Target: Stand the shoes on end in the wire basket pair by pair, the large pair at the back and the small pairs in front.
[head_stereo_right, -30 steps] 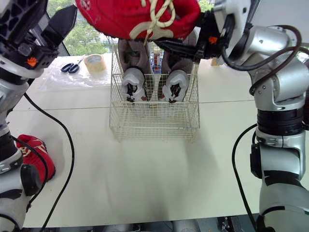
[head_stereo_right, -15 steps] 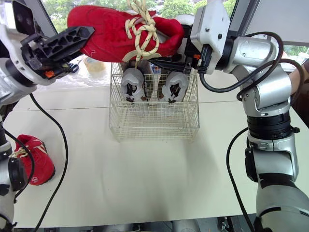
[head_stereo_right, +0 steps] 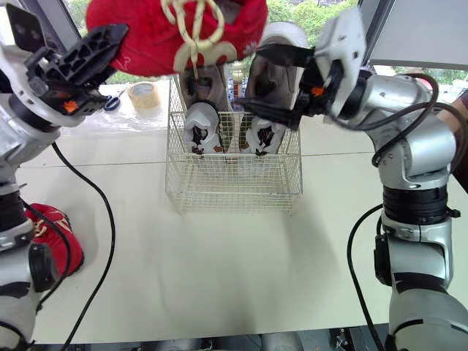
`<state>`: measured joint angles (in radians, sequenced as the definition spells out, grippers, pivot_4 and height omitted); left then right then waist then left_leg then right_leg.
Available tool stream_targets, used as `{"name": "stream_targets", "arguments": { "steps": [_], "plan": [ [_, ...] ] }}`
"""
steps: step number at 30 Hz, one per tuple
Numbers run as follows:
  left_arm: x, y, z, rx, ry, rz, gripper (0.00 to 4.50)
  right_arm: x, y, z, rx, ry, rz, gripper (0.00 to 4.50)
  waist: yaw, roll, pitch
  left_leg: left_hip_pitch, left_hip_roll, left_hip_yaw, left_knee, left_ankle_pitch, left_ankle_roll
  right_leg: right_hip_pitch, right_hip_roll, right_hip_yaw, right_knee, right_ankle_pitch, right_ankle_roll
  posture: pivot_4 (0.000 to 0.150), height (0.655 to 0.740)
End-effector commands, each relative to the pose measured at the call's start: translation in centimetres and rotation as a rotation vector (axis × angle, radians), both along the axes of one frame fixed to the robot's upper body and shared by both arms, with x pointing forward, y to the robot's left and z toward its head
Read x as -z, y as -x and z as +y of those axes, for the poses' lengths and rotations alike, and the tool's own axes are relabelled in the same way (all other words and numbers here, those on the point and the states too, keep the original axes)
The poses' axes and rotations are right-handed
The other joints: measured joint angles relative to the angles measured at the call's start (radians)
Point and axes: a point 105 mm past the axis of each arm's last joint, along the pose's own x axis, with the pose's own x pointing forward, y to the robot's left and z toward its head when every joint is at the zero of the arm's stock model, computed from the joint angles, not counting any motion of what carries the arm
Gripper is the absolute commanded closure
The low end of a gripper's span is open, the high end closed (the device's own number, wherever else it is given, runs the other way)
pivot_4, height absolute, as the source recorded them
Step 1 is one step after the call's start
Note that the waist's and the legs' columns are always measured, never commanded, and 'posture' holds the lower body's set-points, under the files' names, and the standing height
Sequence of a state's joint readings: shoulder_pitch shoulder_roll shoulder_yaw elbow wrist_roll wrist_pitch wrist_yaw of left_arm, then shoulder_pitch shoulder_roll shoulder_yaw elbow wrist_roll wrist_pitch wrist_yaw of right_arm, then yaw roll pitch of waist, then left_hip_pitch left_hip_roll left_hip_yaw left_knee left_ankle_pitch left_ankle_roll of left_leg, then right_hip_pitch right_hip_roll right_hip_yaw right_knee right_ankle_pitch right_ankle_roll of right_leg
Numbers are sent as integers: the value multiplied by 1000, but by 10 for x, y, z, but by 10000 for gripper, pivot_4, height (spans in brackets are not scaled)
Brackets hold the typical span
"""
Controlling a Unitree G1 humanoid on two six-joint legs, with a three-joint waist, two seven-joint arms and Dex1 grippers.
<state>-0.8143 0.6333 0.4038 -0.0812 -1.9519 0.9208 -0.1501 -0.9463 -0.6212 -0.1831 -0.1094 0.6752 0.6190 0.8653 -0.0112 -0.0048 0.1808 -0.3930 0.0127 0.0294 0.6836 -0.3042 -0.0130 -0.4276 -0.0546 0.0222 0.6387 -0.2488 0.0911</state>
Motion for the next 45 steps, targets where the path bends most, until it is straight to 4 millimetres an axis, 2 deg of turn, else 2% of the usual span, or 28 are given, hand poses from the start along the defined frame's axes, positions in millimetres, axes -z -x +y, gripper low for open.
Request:
{"name": "stream_targets", "arguments": {
  "steps": [1, 4, 7, 9, 15, 24, 27, 30, 33, 36, 38, 39, 41, 42, 45],
  "plan": [
    [-14, 15, 5, -65, 160, -83, 42891, -26, 12, -11, -183, -481, 201, 517, -1, 0, 0, 0, 0, 0, -1, 0, -1, 0, 0, 0, 0, 0, 0, 1500, 7400],
    [-13, 13, -4, -92, 254, -94, 42891, -25, 20, 9, -355, -708, 359, 517, -3, 0, 0, 0, 0, 0, -1, 1, -1, -1, 0, 0, 1, 0, 0, 1500, 7400],
    [-12, 10, -15, -106, 303, -114, 42891, -16, 25, 39, -426, -775, 478, 517, -3, 0, 0, 0, 0, 1, -1, 1, -1, -1, 1, 0, 3, 0, 0, 1500, 7400],
    [-9, 8, -22, -109, 310, -117, 42891, -14, 29, 50, -456, -793, 514, 517, -2, 0, 0, 0, 0, 1, -1, 0, 0, -2, 4, 0, 3, 0, 0, 1500, 7400],
    [7, 5, -35, -104, 241, -96, 42891, -26, 34, 54, -479, -826, 497, 517, -2, 0, 0, -1, -1, 0, 0, -2, 5, -1, 6, 0, 2, 0, 0, 1500, 7400],
    [26, -1, -34, -135, 183, -47, 42891, -45, 34, 47, -503, -896, 455, 517, -6, 0, 0, 0, 1, -1, 0, -2, 5, -1, 8, 0, 2, 0, 0, 1500, 7400],
    [29, -2, -35, -140, 168, -43, 42891, -45, 33, 45, -502, -897, 451, 517, -4, 0, 0, 0, 1, -1, 0, -2, 5, -1, 8, 0, 2, 0, 0, 1500, 7400],
    [31, -2, -38, -137, 148, -47, 42891, -41, 30, 43, -485, -900, 454, 8964, -3, 0, 0, -1, 1, -1, 0, -2, 5, -1, 8, 0, 1, 0, 0, 1500, 7400],
    [32, -3, -38, -141, 137, -46, 42891, -41, 29, 43, -480, -898, 450, 22514, -4, 0, 0, -1, 1, -1, 0, -2, 5, -1, 8, 0, 1, 0, 0, 1500, 7400],
    [33, -4, -38, -145, 131, -41, 42891, -42, 30, 44, -477, -896, 448, 32654, -5, 0, 0, -1, 1, -1, 0, -2, 5, -1, 8, 0, 1, 0, 0, 1500, 7400],
    [39, -8, -37, -162, 106, -13, 32652, -42, 30, 44, -477, -895, 447, 36072, -5, 0, 0, -1, 1, -1, 0, -2, 5, -1, 8, 0, 1, 0, 0, 1500, 7400],
    [42, -5, -39, -150, 77, -19, 29337, -43, 30, 43, -480, -896, 445, 36118, -5, 0, 0, -1, 1, -1, 0, -2, 5, -1, 8, 0, 1, 0, 0, 1500, 7400],
    [45, -3, -39, -158, 42, -17, 18625, -45, 31, 41, -487, -896, 439, 36118, -6, 0, 0, -1, 1, -1, -1, -2, 5, -1, 8, 0, 1, 0, 0, 1500, 7400],
    [48, -3, -38, -173, 25, -11, 15382, -46, 31, 40, -491, -897, 434, 36118, -6, 0, 0, -1, 1, -1, -1, -2, 5, -1, 8, 0, 1, 0, 0, 1500, 7400],
    [57, -4, -34, -229, -35, 10, 576, -51, 30, 33, -499, -902, 420, 36118, -6, 0, 0, -1, 2, -1, -1, -2, 5, -1, 8, 0, 1, 0, 0, 1500, 7400]
  ]
}}
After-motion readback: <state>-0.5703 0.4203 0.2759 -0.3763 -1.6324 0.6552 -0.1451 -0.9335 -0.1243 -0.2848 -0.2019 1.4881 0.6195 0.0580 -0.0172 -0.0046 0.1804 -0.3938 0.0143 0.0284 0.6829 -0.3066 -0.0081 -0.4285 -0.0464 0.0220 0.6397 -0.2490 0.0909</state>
